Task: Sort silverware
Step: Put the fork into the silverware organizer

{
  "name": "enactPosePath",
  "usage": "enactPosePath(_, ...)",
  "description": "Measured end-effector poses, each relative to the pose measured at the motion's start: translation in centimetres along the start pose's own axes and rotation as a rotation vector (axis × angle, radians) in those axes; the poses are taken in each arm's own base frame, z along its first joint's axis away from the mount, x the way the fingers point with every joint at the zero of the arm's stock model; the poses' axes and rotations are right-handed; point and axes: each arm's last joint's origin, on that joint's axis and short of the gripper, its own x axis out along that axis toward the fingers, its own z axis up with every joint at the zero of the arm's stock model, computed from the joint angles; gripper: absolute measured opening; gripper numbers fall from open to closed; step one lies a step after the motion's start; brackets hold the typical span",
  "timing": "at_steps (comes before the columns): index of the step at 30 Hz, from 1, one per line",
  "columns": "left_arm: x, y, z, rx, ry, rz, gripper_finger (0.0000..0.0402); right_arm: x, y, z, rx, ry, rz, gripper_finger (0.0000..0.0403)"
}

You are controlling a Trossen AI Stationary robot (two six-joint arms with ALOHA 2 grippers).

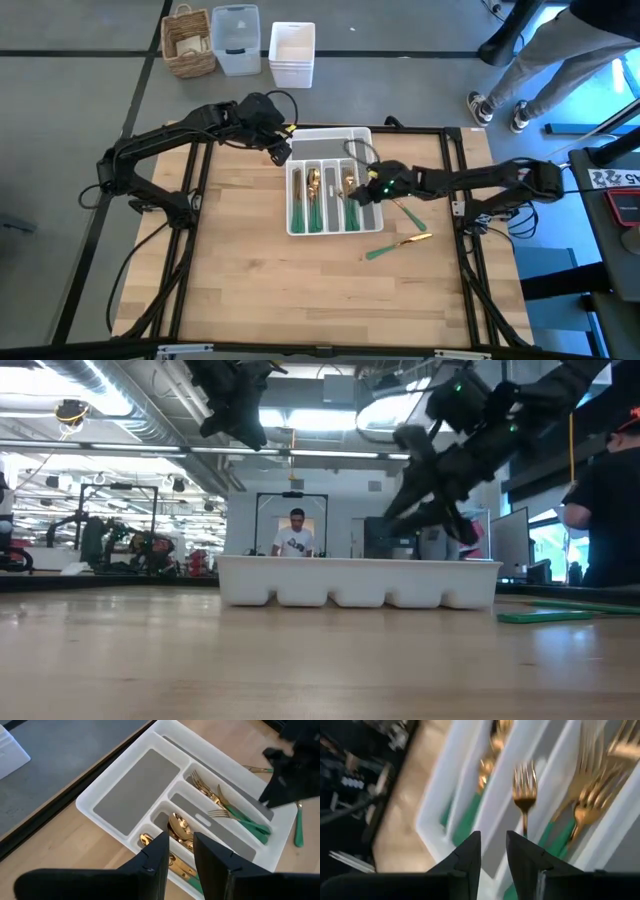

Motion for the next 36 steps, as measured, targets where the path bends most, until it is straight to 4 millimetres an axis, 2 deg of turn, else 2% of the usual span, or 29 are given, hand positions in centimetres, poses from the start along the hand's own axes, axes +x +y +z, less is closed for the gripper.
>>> enactPosePath(9, 0.0, -0.6, -0.2, 0.007, 0.008, -0.019, 0.0082, -5.0, 0.7, 1.8, 0.016, -0.136, 0.006, 0.0095)
enactPosePath(15, 1.3, -4.2, -1.1, 0.145, 0.046, -0.131, 0.0082, -7.6, 1.0, 2.7, 0.029, -0.216, 0.046, 0.0095)
enactPosePath(20, 4.6, -7.4, -2.1, 0.435, 0.088, -0.182, 0.0082, -9.3, 1.7, 3.3, 0.031, -0.290, 0.085, 0.0095)
enactPosePath(28, 12.0, -9.6, -4.0, 0.810, 0.192, -0.204, 0.0082, -10.5, 3.2, 4.1, 0.016, -0.339, 0.133, 0.0095)
enactPosePath(33, 16.4, -10.4, -4.5, 0.926, 0.141, -0.197, 0.0082, -10.6, 3.3, 4.2, -0.004, -0.342, 0.132, 0.0095)
enactPosePath(36, 17.9, -10.5, -4.6, 0.964, 0.114, -0.156, 0.0082, -10.5, 3.2, 4.1, -0.002, -0.334, 0.121, 0.0095)
